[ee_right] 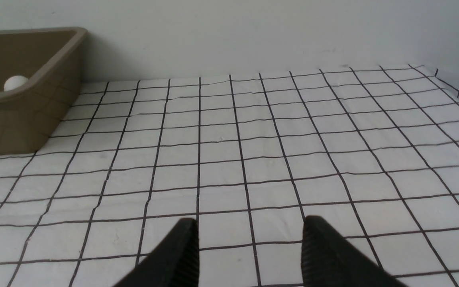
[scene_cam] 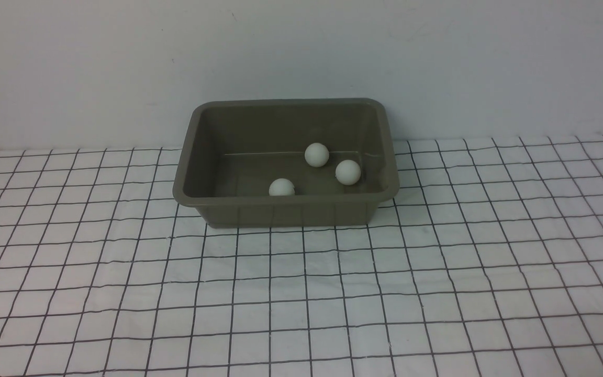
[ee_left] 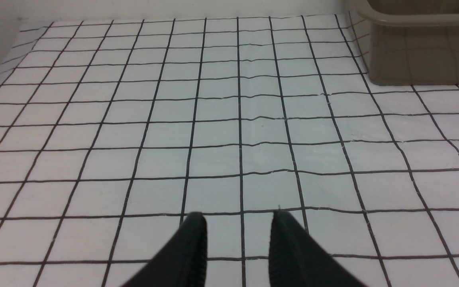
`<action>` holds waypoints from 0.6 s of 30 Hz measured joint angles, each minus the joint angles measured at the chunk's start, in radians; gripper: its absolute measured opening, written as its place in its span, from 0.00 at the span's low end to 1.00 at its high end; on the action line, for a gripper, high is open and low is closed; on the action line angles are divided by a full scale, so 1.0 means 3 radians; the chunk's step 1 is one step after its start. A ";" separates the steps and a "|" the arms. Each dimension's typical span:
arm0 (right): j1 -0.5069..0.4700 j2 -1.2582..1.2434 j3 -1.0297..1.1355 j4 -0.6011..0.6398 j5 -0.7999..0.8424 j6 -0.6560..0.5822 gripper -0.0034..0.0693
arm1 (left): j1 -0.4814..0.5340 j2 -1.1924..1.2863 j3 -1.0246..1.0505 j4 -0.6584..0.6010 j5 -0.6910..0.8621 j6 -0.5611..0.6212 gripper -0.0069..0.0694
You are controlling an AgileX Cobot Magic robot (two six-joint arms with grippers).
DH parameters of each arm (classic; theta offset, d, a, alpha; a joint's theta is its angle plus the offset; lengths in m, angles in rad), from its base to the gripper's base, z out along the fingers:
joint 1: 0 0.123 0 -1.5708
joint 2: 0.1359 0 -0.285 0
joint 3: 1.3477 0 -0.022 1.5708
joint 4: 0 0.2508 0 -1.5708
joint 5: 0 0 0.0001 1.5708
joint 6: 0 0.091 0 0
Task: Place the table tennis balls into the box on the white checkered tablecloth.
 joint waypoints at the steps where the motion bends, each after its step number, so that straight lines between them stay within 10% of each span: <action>1: 0.0000 0.0000 0.0000 0.0109 -0.0006 -0.0142 0.50 | 0.0000 0.0000 0.0001 0.0000 0.0000 0.0000 0.36; 18: 0.0050 0.0000 0.0004 0.0245 -0.0017 -0.0529 0.50 | 0.0000 0.0000 0.0004 -0.0010 -0.0008 -0.0001 0.36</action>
